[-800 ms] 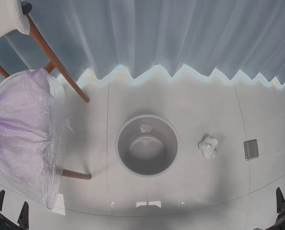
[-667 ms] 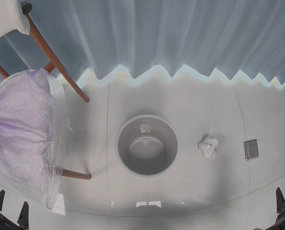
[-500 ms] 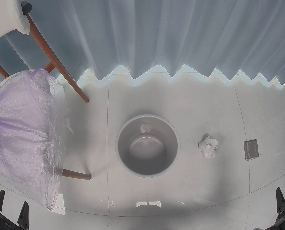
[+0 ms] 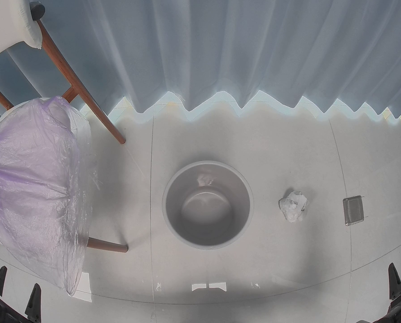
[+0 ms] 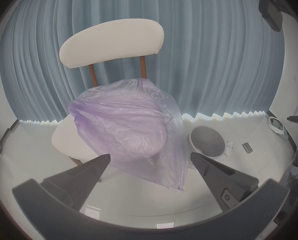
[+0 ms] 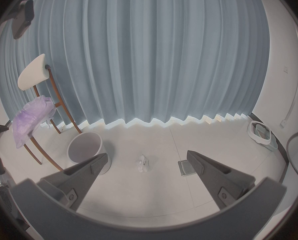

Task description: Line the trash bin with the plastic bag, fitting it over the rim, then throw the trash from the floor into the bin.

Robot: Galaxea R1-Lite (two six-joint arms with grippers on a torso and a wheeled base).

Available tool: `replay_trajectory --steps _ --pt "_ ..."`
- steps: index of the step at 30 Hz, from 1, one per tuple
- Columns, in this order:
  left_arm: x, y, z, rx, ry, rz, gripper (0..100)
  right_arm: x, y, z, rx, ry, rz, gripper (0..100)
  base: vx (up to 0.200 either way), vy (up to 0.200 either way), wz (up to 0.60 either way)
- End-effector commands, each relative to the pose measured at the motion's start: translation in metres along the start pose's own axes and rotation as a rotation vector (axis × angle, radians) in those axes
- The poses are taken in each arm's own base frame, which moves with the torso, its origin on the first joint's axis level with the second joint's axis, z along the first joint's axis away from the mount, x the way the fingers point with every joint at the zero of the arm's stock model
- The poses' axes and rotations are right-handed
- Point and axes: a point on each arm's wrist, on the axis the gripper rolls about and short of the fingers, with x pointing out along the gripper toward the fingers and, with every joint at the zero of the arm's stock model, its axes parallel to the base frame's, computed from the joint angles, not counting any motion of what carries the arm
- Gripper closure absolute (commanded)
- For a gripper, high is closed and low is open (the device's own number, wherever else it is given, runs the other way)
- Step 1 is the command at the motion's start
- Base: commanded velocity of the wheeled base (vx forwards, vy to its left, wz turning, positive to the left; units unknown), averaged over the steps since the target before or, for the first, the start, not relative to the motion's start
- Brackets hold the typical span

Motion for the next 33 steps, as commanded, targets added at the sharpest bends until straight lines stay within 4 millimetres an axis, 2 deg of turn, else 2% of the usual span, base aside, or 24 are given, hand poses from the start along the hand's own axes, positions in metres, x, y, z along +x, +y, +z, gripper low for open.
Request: replay_trajectory --steps 1,28,30,31,32,33 --pt "0.001 0.0 -0.005 0.002 0.006 -0.002 0 0.0 0.0 -0.005 0.0 0.0 0.0 0 0.0 0.0 0.0" --pt "0.0 0.0 -0.003 0.006 -0.013 0.007 0 0.0 0.0 -0.005 0.0 0.0 0.0 0 0.0 0.0 0.0" --pt "-0.001 0.0 0.008 0.007 -0.126 0.024 0 0.0 0.0 -0.005 0.0 0.0 0.0 0 0.0 0.0 0.0" --pt "-0.001 0.0 0.008 0.007 -0.126 0.024 0 0.0 0.0 -0.005 0.0 0.0 0.0 0 0.0 0.0 0.0" --pt "-0.007 0.001 0.032 0.05 -0.373 0.056 0 0.0 0.0 -0.005 0.0 0.0 0.0 0 0.0 0.0 0.0" --pt "-0.007 0.001 0.033 0.057 -0.374 0.06 0 0.0 0.0 -0.005 0.0 0.0 0.0 0 0.0 0.0 0.0"
